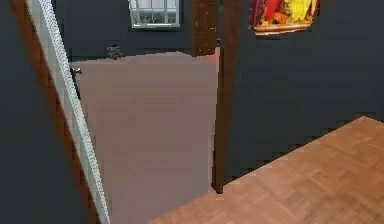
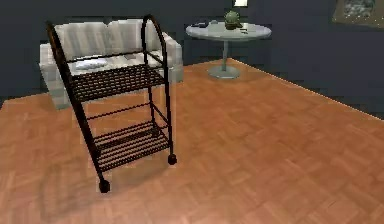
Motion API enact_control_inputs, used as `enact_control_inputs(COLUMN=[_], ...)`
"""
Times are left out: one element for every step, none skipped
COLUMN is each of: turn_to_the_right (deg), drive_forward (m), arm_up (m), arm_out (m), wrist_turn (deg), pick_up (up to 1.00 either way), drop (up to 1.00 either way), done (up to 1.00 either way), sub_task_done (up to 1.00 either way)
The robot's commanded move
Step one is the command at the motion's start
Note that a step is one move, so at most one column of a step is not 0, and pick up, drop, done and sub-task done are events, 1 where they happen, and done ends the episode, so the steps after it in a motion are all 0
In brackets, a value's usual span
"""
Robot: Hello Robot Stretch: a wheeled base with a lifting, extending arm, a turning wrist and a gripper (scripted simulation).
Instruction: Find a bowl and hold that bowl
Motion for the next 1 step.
enact_control_inputs(turn_to_the_right=[-45.0], drive_forward=[0.00], arm_up=[0.00], arm_out=[0.00], wrist_turn=[0.0], pick_up=[0.00], drop=[0.00], done=[0.00], sub_task_done=[0.00])
